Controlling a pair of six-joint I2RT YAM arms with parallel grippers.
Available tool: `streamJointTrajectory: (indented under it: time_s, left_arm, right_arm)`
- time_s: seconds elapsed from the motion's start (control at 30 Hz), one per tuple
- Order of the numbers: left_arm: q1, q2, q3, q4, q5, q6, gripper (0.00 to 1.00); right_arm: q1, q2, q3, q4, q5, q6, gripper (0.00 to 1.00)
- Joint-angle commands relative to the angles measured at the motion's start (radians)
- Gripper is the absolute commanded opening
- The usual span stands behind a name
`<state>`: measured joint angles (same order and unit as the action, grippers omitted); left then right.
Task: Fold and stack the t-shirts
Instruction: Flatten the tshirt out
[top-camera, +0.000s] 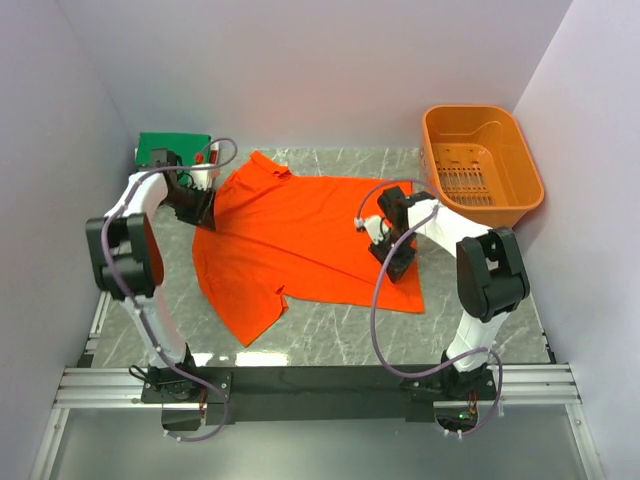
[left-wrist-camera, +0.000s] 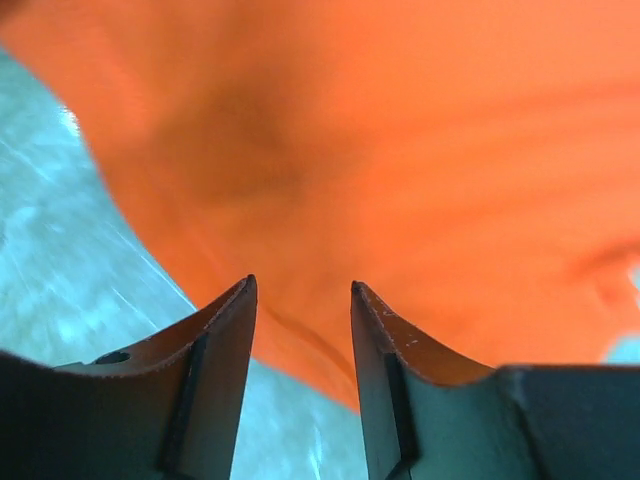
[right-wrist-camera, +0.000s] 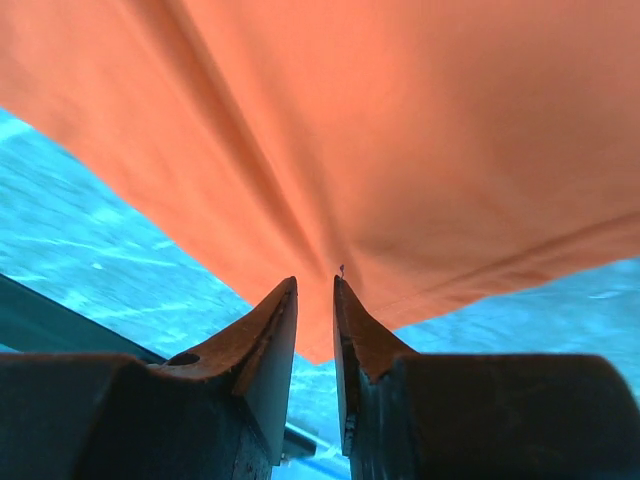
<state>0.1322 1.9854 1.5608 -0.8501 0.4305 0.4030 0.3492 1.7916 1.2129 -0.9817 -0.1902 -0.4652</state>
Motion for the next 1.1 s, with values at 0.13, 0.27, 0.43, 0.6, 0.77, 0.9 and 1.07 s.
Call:
streamJointTrajectory:
  time_s: [0.13, 0.27, 0.43, 0.6, 0.77, 0.9, 1.07]
  left_arm:
    - [-0.114, -0.376, -0.260, -0.161, 0.140, 0.302, 0.42]
    - [-0.216, -0.462, -0.467, -0.044, 0.056, 0.272, 0.39]
    - [-0.328, -0.494, -0.594, 0.077, -0.090, 0.243, 0.36]
    - [-0.356, -0.508, -0.735, 0.074, -0.206, 0.295, 0.33]
    - [-0.356, -0.609, -0.821, -0.096, -0.236, 0.410, 0.31]
    - [-0.355, -0.741, -0.783, -0.270, -0.201, 0.546, 0.32]
    - [-0.319, -0.781, -0.645, -0.308, -0.164, 0.577, 0.32]
  right_arm:
    - [-0.004, -0.011, 0.060, -0.003, -0.025, 0.014, 0.27]
    - [-0.004, 0.034, 0.047, 0.034, -0.002, 0.037, 0.25]
    - [-0.003, 0.071, 0.022, 0.067, 0.035, 0.048, 0.23]
    - [-0.003, 0.086, -0.022, 0.084, 0.070, 0.034, 0.22]
    - [0.002, 0.055, -0.108, 0.094, 0.130, 0.004, 0.22]
    - [0.007, -0.007, -0.171, 0.089, 0.176, -0.045, 0.23]
    - [0.002, -0.096, -0.115, 0.058, 0.147, -0.066, 0.24]
